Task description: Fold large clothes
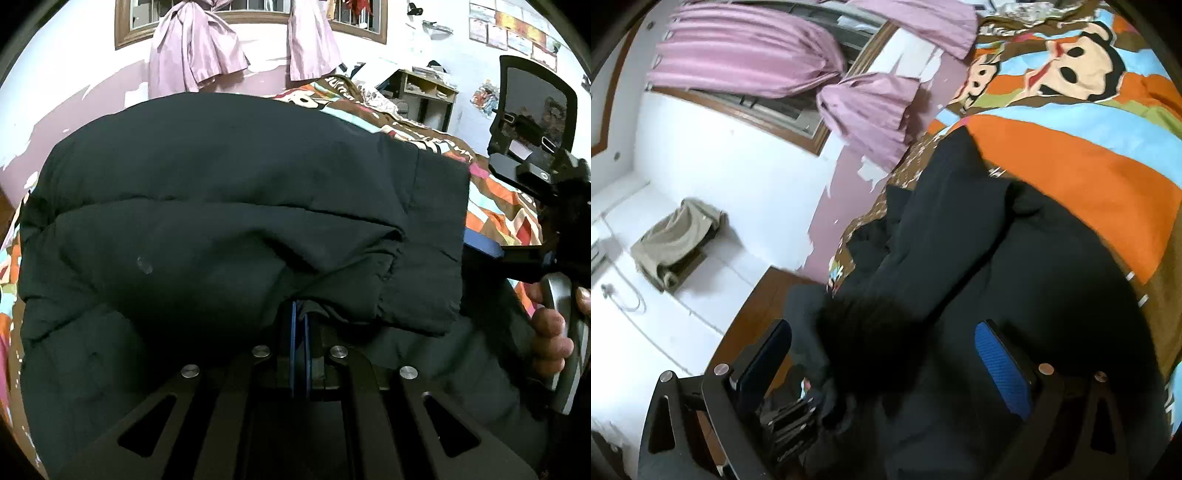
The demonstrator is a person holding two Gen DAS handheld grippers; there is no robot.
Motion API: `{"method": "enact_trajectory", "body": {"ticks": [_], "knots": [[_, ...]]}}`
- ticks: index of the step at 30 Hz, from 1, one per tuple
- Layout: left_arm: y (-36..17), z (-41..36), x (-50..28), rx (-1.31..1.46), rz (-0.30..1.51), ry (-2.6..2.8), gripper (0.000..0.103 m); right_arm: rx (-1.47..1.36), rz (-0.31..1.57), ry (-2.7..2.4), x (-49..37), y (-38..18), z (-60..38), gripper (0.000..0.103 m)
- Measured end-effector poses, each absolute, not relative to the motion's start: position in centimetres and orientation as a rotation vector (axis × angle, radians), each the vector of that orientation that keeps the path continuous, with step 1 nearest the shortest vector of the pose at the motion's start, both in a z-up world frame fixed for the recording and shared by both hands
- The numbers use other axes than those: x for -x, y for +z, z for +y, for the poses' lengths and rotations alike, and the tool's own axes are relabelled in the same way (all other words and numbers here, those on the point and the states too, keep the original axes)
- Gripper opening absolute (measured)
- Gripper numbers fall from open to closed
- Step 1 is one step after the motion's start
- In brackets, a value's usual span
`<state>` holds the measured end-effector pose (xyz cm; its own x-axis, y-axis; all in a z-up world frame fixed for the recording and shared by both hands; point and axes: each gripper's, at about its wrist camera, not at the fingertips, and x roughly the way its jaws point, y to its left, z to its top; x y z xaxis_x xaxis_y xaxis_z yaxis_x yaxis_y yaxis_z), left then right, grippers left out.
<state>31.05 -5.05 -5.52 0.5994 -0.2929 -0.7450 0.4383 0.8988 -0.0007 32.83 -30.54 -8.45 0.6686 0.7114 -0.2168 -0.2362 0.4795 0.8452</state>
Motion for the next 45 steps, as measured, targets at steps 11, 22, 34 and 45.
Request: {"method": "enact_trajectory", "body": {"ticks": [11, 22, 34, 45], "knots": [[-5.5, -6.8, -30.8, -0.223, 0.836, -0.456, 0.002, -0.801, 0.721, 0.658, -34.0, -8.6, -26.6, 0.013], [-1.5, -7.3, -27.5, -0.213, 0.726, -0.570, 0.002, -0.711, 0.561, 0.725, -31.4, -1.6, -28.2, 0.006], [1.2, -5.0, -26.9, -0.080, 0.768, -0.603, 0.007, -0.486, 0.514, 0.657, -32.0, 2.8, -28.2, 0.004], [-1.2, 3.0, -30.0, -0.015, 0.857, -0.303, 0.008, -0.238, 0.607, 0.387, -38.8, 0.7, -26.8, 0.008]]}}
